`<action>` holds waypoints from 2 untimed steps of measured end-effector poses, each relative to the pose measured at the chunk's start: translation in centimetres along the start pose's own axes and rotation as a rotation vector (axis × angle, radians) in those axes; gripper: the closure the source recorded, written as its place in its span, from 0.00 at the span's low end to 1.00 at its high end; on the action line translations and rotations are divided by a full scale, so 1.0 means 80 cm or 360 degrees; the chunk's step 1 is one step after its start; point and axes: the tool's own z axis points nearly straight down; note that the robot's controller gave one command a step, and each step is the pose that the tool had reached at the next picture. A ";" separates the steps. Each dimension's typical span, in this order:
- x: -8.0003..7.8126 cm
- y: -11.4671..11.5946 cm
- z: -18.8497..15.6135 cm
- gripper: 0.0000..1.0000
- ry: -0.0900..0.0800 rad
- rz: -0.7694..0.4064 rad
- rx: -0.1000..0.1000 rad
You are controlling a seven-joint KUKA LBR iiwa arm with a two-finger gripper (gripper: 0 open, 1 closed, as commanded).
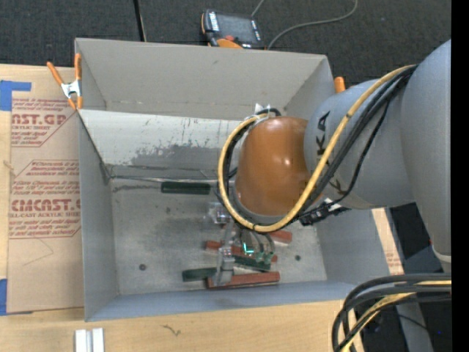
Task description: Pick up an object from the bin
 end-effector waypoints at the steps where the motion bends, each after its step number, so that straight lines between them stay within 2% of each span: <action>1: -0.052 -0.114 0.099 0.00 -0.0014 -0.0138 0.0003; 2: -0.054 -0.108 0.091 1.00 -0.0027 -0.0146 -0.0002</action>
Offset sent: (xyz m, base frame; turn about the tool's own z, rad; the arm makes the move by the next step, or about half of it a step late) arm 0.0402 -0.0873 -0.0769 -0.0928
